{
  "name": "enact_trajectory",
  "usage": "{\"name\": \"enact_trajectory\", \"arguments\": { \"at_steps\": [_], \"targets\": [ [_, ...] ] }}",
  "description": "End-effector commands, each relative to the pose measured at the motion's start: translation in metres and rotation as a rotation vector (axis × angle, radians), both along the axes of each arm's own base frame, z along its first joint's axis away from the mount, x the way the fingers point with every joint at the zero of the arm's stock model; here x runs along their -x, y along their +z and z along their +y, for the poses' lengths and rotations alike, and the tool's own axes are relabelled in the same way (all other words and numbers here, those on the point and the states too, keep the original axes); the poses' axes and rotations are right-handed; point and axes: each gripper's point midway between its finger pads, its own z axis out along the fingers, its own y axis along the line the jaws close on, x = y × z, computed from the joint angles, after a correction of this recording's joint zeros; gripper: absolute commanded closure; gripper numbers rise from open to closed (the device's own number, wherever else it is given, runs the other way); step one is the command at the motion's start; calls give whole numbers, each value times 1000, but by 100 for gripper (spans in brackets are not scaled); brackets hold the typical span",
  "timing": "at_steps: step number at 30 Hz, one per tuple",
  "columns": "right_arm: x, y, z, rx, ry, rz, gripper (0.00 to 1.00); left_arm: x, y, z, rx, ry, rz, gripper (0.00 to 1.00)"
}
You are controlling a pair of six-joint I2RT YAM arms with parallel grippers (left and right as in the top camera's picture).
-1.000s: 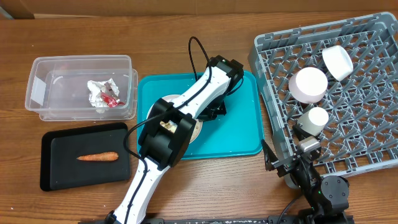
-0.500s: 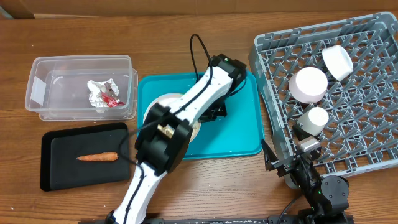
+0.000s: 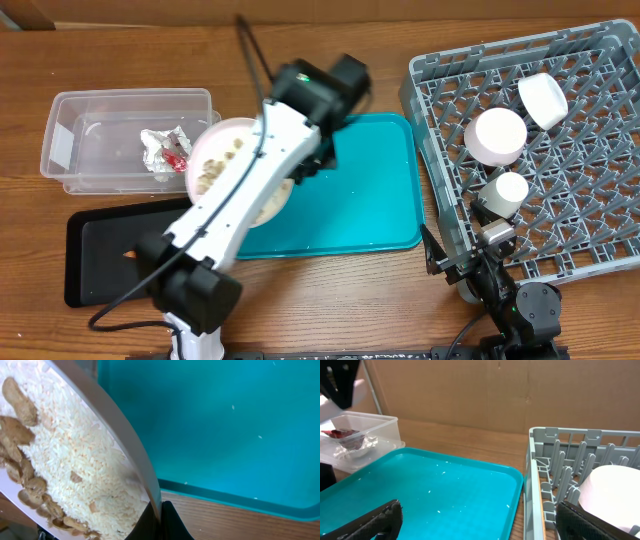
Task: Sort waste into correct bins and load items into the dishwasher
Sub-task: 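Tilt the plate over the black tray to dump the food scraps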
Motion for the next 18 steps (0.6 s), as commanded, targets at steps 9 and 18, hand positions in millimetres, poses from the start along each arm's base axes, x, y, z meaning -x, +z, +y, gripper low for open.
{"name": "enact_trajectory", "arguments": {
  "at_steps": [9, 18],
  "targets": [
    [0, 2, -1, -6, -4, -11, 0, -4, 17, 92, 72, 166, -19, 96],
    [0, 2, -1, -5, -4, -11, 0, 14, -26, 146, 281, 287, -73, 96]
  ]
}}
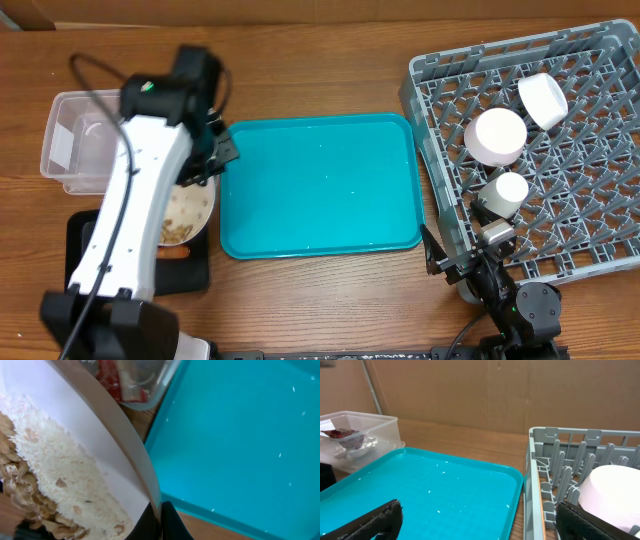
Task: Sort waste into correct bins and load items into the dishwasher
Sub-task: 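Tilt the plate over the black tray to dump the food scraps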
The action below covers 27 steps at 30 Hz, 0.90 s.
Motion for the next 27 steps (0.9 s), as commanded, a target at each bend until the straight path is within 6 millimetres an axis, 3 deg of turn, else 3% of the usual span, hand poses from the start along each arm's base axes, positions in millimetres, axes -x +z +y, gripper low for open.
{"name": "enact_trajectory", "arguments": {
  "at_steps": [1, 5, 8, 12, 18, 23, 27],
  "targets": [
    [0, 2, -1, -6, -4, -12, 0, 15, -10, 16, 95, 22, -39, 96],
    [0, 2, -1, -6, -4, -11, 0, 18, -28, 33, 180, 52, -108, 95],
    [0, 2, -1, -6, -4, -11, 0, 21, -38, 35, 295, 26, -172, 96],
    [0, 2, -1, -6, -4, -12, 0, 27, -38, 37, 402, 6, -256, 96],
    [0, 2, -1, -6, -4, -11, 0, 47, -3, 57, 408, -3, -440, 96],
    [0, 2, -1, -6, -4, -11, 0, 63, 32, 54, 412, -32, -585, 96],
    [0, 2, -1, -6, -4, -11, 0, 74, 41, 52, 383, -53, -624, 95]
  ]
}}
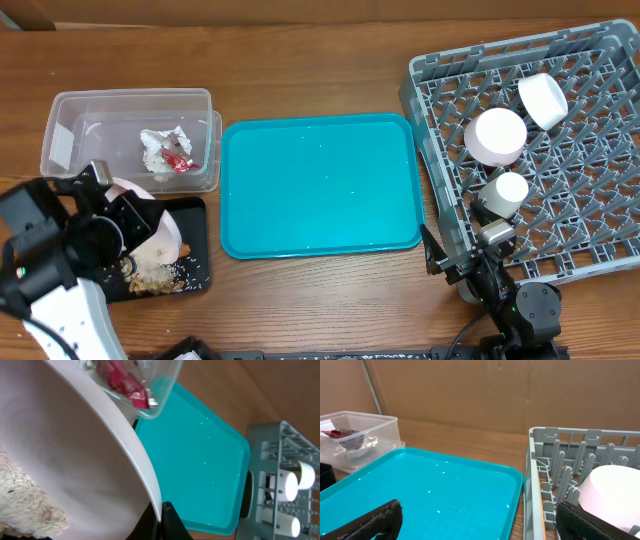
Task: Sort waste into correct bins and load items into the dishwasher
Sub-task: 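Tilt the plate over the black tray to dump the food scraps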
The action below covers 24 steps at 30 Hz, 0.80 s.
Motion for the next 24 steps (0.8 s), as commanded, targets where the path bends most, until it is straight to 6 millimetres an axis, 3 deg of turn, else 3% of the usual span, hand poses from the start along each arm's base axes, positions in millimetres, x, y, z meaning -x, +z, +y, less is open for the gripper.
{"name": "enact_trajectory", "arguments": {
  "at_steps": [1, 7, 11, 18, 24],
  "targets": [
    [0, 2, -1, -6, -4, -11, 0, 7, 11, -13, -18, -91, -92, 95],
    [0, 2, -1, -6, -4, -11, 0, 19, 2, -13, -19, -118, -138, 96],
    [0, 2, -1, -6, -4, -11, 0, 20, 11, -19, 79, -155, -280, 96],
    [0, 2, -1, -6, -4, -11, 0, 32, 32, -4, 181, -51, -438, 96],
    [0, 2, -1, -6, -4, -11, 0, 39, 33, -10, 193, -58, -453, 96]
  ]
}}
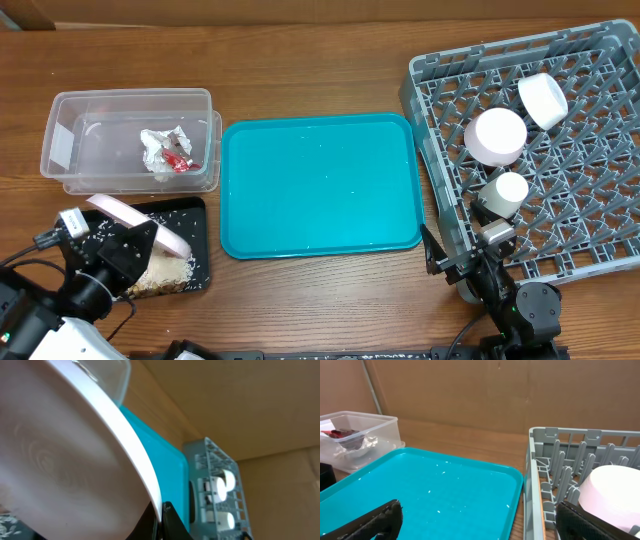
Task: Sort waste into correct bins and load items into the dishwasher
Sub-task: 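Tilt the plate over the black tray to dump the food scraps, then carry the plate right and stand it upright in the dish rack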
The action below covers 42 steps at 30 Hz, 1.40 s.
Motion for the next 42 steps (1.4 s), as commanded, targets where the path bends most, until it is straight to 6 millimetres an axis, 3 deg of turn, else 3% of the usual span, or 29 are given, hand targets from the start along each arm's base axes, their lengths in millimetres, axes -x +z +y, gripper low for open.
{"name": "enact_trajectory", "arguments": {
  "at_steps": [1, 5, 11, 15, 19, 25, 27, 31, 32, 33, 35, 39, 42],
  "targets": [
    [0, 2, -1, -6, -4, -11, 0, 0, 13, -8, -51, -51, -114, 96],
    [0, 2, -1, -6, -4, -11, 0, 0, 8, -5, -72, -49, -88, 96],
    [0, 2, -1, -6, -4, -11, 0, -7, 25, -27, -65, -161, -170, 96],
    [0, 2, -1, -6, -4, -11, 0, -17, 40, -37, -130, -227, -123, 96],
    [0, 2, -1, -6, -4, -11, 0, -39, 71, -58, -220, -316, -158, 96],
    [0, 2, -1, -6, -4, -11, 0, -95, 126, -131, -148, -510, -376, 95],
    [0, 2, -1, -6, -4, -11, 0, -115, 137, -164, -97, -579, -432, 95],
    [0, 2, -1, -6, -4, -11, 0, -145, 146, -252, 72, -761, -542, 96],
    [0, 2, -1, -6, -4, -11, 0, -150, 145, -270, 116, -787, -553, 96],
    [0, 2, -1, -6, -4, -11, 0, -159, 137, -304, 203, -821, -564, 96],
    [0, 2, -1, -6, -4, -11, 0, -171, 122, -337, 294, -828, -548, 96],
    [0, 2, -1, -6, -4, -11, 0, -186, 86, -388, 431, -847, -454, 96],
    [0, 2, -1, -6, -4, -11, 0, -186, 70, -422, 472, -903, -422, 96]
  ]
}}
